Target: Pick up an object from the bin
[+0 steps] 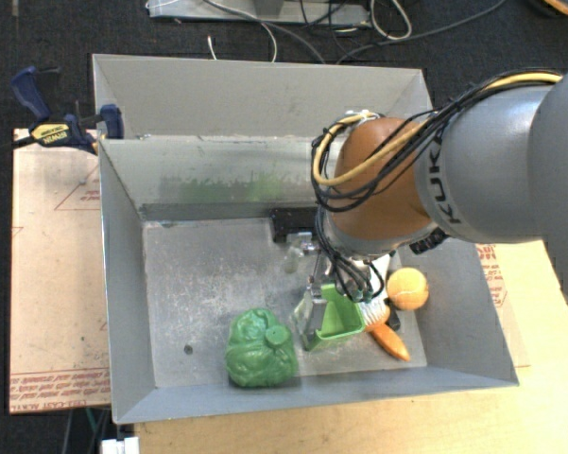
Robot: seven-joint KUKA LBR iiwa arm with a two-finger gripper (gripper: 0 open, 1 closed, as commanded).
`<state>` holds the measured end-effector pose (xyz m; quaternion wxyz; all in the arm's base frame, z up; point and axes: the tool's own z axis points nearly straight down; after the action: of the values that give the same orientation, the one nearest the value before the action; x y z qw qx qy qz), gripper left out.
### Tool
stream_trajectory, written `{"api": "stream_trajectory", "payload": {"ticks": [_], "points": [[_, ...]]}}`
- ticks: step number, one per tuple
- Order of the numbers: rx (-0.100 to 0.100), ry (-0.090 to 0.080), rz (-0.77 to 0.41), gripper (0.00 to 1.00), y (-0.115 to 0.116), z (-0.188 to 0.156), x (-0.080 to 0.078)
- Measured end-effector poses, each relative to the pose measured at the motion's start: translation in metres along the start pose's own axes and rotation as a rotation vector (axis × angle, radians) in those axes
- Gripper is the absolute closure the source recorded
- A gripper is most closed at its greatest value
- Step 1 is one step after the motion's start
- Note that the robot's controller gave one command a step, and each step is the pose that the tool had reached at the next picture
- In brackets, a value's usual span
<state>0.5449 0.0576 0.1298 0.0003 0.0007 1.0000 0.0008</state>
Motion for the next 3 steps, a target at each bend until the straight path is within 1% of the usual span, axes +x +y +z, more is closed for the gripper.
{"api": "stream_trajectory", "payload": {"ticks": [1,2,3], "points": [[0.000,0.000,0.000,0.00,0.000,0.000,0.000],[-0.004,0.001,-0.162,0.00,-0.019,0.007,-0.003],[0.001,0.001,-0.257,0.00,-0.034,0.008,-0.011]]}}
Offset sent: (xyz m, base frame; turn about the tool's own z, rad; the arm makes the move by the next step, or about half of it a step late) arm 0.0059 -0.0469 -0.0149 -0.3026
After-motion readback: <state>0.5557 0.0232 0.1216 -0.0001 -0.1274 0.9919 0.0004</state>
